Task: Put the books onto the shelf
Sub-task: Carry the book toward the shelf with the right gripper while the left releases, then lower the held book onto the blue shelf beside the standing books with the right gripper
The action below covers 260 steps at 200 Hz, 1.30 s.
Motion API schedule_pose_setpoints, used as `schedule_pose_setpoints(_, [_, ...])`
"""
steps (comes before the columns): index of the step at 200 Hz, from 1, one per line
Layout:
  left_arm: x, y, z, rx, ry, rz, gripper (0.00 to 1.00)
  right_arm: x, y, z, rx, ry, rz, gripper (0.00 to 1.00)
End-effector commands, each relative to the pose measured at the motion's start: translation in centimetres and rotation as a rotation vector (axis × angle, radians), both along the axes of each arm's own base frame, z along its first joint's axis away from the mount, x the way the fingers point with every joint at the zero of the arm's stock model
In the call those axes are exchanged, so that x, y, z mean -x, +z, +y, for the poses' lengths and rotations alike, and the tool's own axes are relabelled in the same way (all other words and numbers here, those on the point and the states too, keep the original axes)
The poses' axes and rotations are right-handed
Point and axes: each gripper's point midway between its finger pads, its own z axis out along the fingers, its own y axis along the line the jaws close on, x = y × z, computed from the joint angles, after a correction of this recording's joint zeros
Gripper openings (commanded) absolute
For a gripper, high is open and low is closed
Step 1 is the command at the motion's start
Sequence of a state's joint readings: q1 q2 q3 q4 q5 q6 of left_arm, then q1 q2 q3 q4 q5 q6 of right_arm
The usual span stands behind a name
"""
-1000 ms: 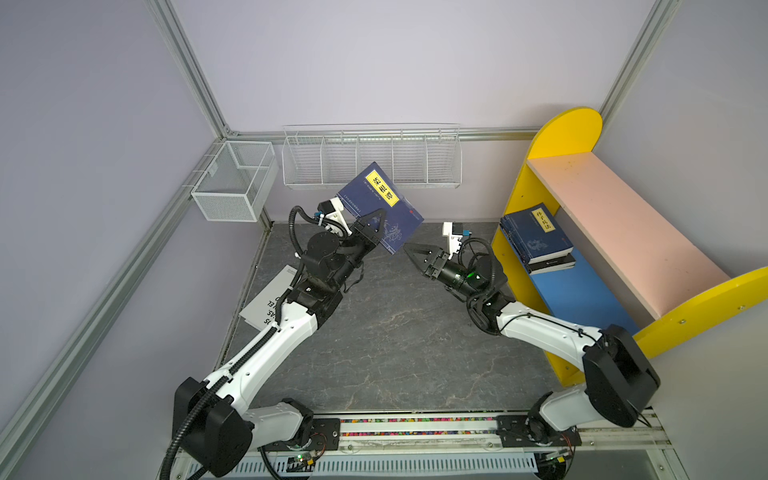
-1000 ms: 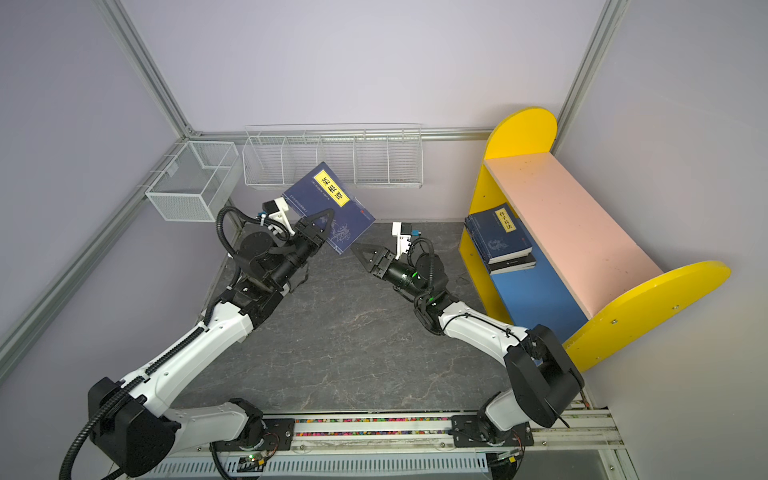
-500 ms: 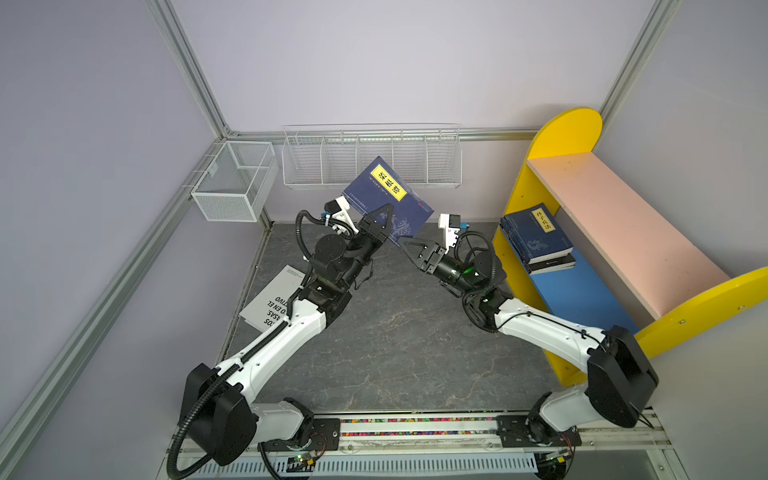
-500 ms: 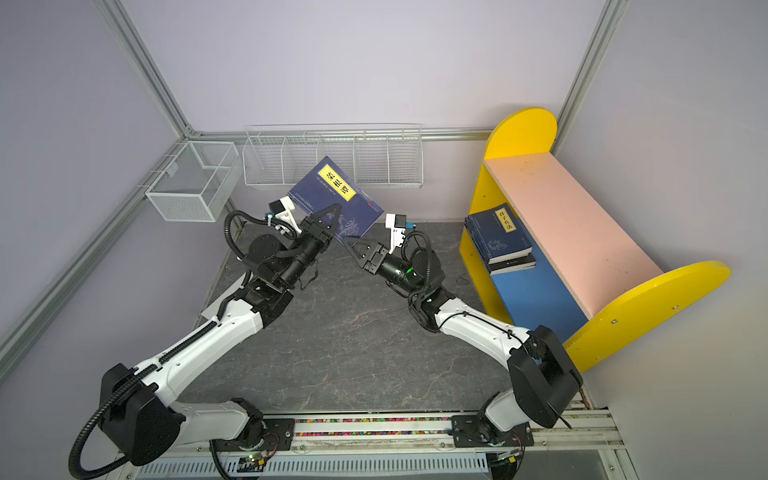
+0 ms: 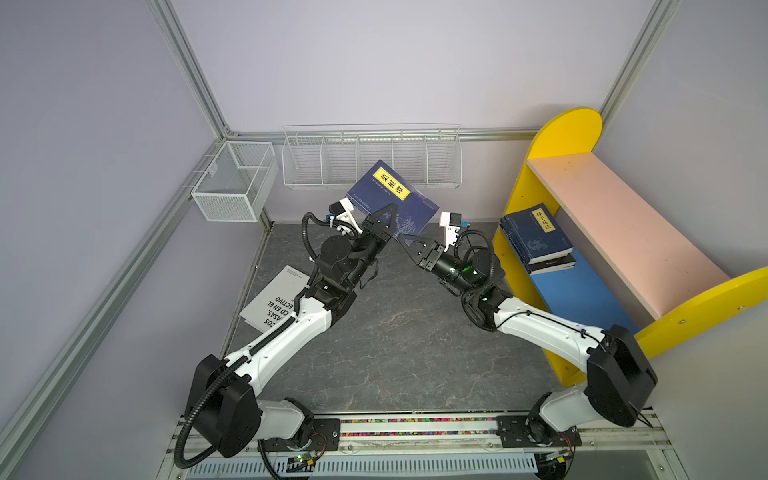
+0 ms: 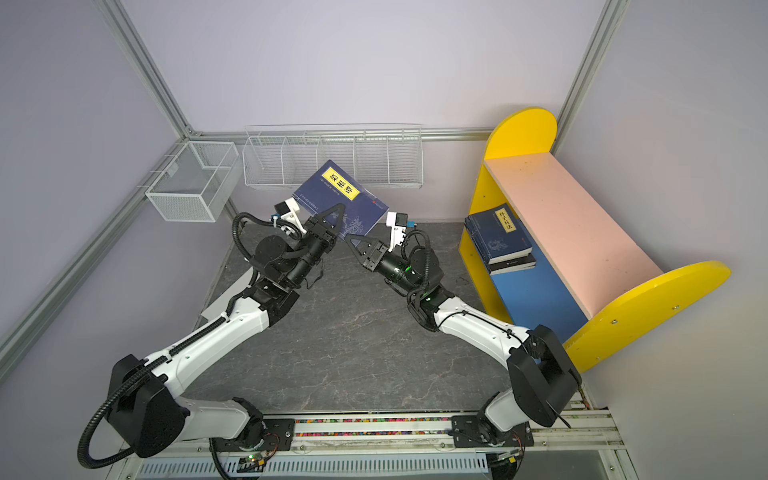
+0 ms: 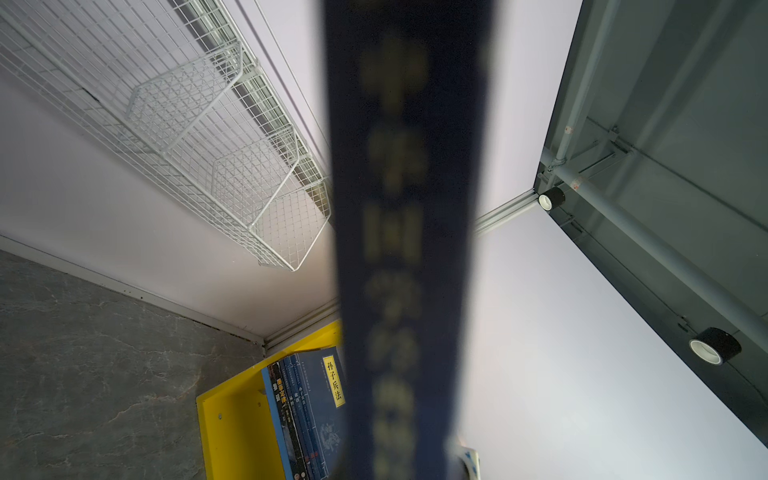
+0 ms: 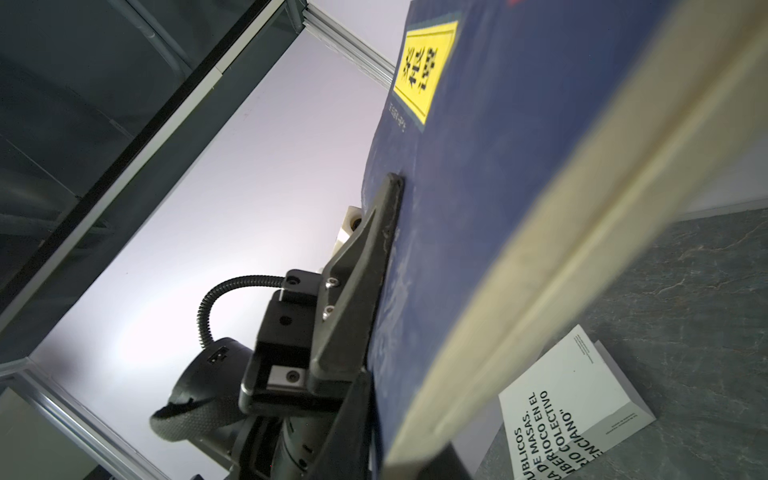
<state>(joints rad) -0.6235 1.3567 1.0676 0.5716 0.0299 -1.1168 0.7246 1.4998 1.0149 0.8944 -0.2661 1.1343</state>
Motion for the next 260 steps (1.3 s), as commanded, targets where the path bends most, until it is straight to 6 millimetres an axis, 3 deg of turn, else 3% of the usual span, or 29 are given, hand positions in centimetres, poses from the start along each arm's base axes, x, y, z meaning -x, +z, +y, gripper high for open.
schedule_pose_setpoints(1, [1.2,1.6,-0.8,0.048,-0.063,-0.052,0.00,-1.9,-0.8,-1.7,0.008,-0.088,0.047,0.15])
schedule_pose_setpoints(17, [1.2,1.7,-1.0,0.044,-0.072,-0.052,0.00,-2.1,-0.9,-2.0,0.008,-0.095,0.050,0.12])
schedule_pose_setpoints(36, [1.3,1.7,-1.2,0.031,-0.080,-0.056,0.10,-2.2,-0.9,-2.6,0.022,-0.104,0.054,0.11])
schedule_pose_setpoints(45, [1.3,1.6,-1.3,0.022,-0.084,-0.057,0.21,-2.2,-0.9,-3.0,0.032,-0.112,0.053,0.11])
schedule_pose_setpoints(61, [1.4,1.5,-1.6,-0.014,-0.091,-0.054,0.49,-2.2,-1.1,-4.2,0.052,-0.132,0.065,0.07])
schedule_pose_setpoints(77, [1.6,1.0,-1.6,-0.081,-0.090,-0.052,0.63,-2.2,-1.6,-6.2,0.070,-0.170,0.079,0.07])
schedule_pose_setpoints(90, [1.9,0.2,-1.5,-0.161,-0.080,-0.042,0.64,-2.1,-1.9,-8.2,0.082,-0.198,0.096,0.07])
schedule_pose_setpoints(95, [2.0,-0.1,-1.2,-0.190,-0.071,-0.038,0.65,-2.1,-3.1,-9.0,0.096,-0.207,0.122,0.07])
schedule_pose_setpoints(116, [2.8,-1.9,0.4,-0.311,-0.015,-0.003,0.69,-1.5,-3.5,-12.0,0.104,-0.223,0.128,0.07])
schedule_pose_setpoints(169, [5.0,-5.8,4.0,-0.433,0.075,0.075,0.72,-0.8,-5.8,-17.0,0.164,-0.274,0.219,0.06])
schedule_pose_setpoints(195, [5.4,-7.2,4.6,-0.437,0.080,0.110,0.72,-1.5,-6.6,-19.6,0.111,-0.321,0.242,0.06])
schedule_pose_setpoints(206, [5.5,-7.7,4.6,-0.441,0.076,0.117,0.72,-2.2,-6.5,-21.6,0.091,-0.366,0.242,0.06])
schedule_pose_setpoints(260, [5.8,-10.2,5.0,-0.424,0.070,0.176,0.72,-3.5,-6.8,-26.2,0.142,-0.480,0.244,0.06])
